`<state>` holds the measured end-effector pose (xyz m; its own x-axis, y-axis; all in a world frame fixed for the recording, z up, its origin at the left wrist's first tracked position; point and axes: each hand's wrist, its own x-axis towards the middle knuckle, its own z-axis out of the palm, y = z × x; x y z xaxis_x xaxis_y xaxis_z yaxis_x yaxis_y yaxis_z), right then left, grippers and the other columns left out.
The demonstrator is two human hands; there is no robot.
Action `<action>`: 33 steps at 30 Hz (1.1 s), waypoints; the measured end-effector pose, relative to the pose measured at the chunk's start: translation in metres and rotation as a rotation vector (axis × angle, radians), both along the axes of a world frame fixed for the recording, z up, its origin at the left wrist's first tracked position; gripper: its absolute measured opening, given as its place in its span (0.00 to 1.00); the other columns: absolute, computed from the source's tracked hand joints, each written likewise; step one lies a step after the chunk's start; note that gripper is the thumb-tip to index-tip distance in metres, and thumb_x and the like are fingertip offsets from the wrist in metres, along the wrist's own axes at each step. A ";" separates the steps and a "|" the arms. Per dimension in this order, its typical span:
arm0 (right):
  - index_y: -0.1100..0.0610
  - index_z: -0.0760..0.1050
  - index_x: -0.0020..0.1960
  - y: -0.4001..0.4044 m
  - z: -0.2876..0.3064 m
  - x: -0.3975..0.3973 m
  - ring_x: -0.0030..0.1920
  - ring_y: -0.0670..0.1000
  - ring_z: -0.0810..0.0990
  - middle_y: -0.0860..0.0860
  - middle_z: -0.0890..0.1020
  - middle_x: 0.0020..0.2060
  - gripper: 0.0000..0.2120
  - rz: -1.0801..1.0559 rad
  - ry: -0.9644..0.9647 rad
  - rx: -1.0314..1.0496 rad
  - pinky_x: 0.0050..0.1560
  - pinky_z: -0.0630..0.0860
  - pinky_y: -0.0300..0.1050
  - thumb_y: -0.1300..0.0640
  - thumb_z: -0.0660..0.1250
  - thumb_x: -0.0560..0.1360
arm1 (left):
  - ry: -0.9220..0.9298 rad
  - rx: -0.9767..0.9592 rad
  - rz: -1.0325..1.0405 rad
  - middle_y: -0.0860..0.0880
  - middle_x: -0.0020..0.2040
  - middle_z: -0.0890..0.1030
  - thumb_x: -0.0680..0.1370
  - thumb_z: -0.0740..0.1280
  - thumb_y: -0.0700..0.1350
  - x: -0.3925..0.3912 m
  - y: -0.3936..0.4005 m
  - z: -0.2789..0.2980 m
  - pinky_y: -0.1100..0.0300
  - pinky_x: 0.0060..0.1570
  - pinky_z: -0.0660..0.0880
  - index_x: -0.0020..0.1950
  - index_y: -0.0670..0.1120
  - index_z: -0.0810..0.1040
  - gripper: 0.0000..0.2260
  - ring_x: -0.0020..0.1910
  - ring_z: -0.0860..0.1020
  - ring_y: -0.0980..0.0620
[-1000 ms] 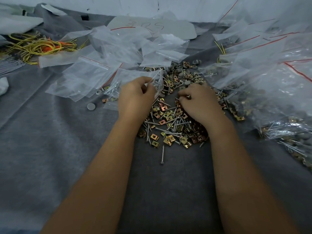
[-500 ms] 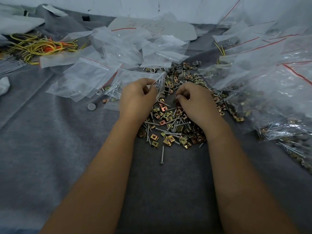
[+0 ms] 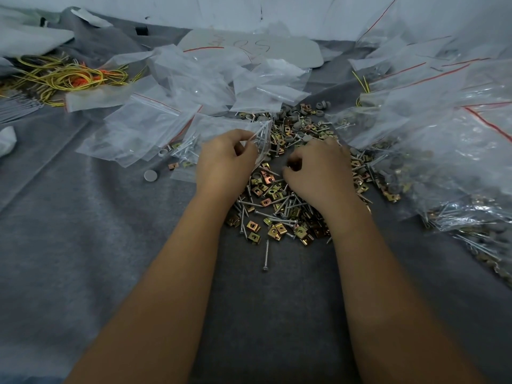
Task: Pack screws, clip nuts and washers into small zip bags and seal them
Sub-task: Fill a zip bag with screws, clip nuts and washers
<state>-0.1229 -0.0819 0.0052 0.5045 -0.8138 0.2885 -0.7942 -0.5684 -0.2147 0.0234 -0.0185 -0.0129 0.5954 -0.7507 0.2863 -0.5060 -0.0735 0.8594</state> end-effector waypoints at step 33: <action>0.47 0.82 0.54 0.000 0.018 -0.018 0.55 0.52 0.78 0.46 0.83 0.50 0.11 0.003 -0.050 0.280 0.68 0.65 0.60 0.54 0.64 0.74 | -0.156 -0.056 0.070 0.56 0.24 0.70 0.80 0.63 0.43 -0.003 0.002 0.003 0.69 0.26 0.64 0.56 0.46 0.83 0.10 0.25 0.71 0.64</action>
